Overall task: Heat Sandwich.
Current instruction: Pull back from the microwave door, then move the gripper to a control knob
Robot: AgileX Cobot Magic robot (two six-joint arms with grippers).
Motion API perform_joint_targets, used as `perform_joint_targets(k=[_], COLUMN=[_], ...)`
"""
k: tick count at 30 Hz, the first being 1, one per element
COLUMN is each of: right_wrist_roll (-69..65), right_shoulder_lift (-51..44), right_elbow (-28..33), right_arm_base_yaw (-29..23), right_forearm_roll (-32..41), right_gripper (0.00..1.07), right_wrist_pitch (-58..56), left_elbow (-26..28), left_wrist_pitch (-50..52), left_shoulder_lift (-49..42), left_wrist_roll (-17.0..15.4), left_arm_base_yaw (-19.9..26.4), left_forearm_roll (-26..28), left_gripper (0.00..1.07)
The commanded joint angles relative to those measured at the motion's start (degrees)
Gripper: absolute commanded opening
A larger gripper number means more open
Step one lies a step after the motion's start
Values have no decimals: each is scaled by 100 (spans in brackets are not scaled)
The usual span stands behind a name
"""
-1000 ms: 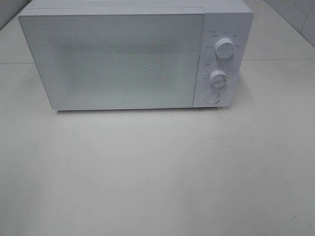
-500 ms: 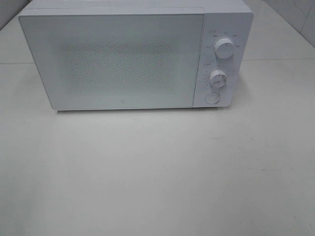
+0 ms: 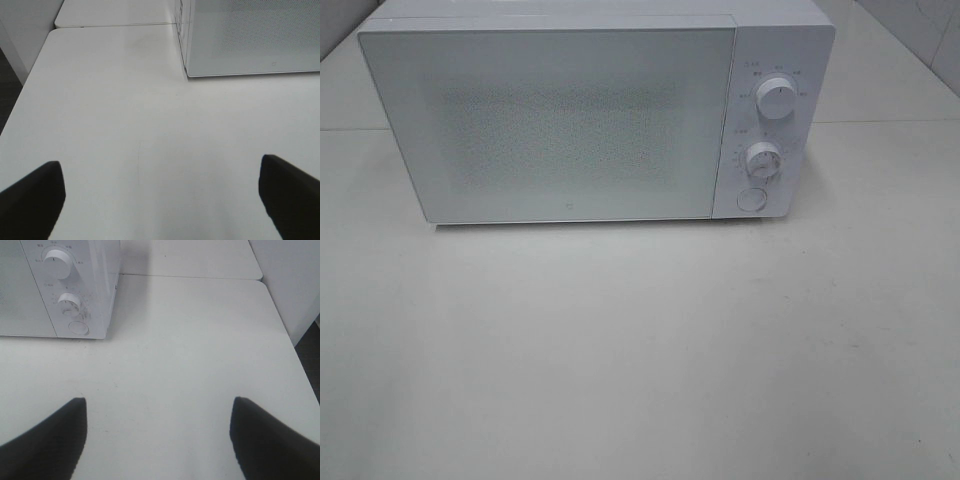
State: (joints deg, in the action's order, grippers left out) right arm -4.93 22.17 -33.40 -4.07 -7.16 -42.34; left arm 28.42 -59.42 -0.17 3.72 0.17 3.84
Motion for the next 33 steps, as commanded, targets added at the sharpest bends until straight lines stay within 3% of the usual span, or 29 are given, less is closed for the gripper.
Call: perform_joint_targets(k=[1,33], right_wrist_roll=[-63,-149], right_shoulder_lift=[275,3083], right_elbow=[-29,418], right_arm_base_yaw=[29,29], right_forearm_roll=[6,-17], right_gripper=[76,76], right_wrist_pitch=[338,3908], left_elbow=[-17,-17], left_wrist_pitch=[46,46], left_shoulder_lift=[-155,-155], left_wrist_roll=[11,11], left_arm_base_yaw=[29,29], left_forearm_roll=[29,29], left_gripper=[100,100])
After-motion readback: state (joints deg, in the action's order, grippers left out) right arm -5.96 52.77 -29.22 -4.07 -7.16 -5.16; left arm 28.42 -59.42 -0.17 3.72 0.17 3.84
